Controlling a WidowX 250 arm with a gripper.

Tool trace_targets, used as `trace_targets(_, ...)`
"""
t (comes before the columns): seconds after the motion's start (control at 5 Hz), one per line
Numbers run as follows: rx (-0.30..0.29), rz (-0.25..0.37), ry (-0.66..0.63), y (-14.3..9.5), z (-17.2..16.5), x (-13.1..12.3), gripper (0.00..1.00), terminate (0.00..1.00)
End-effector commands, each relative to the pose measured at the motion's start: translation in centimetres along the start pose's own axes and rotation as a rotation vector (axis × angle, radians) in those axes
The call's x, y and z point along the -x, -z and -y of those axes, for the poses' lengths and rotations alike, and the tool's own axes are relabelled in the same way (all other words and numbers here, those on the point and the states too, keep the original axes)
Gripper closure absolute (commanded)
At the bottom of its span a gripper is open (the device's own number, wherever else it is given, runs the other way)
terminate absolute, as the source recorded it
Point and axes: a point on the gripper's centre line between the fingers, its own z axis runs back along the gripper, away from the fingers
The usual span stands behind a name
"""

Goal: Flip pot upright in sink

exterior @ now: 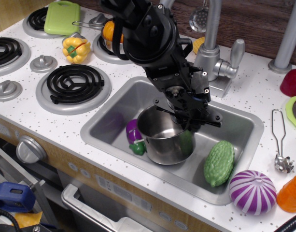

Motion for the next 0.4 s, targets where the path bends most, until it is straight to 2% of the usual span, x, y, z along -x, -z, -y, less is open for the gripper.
trace_targets(0.0,0.005,0.026,0.004,-0.47,-0.06,-0.83,0.00,0.00)
trace_targets(0.2,0.005,0.026,0.004,-0.47,-0.06,-0.83,0.00,1.00)
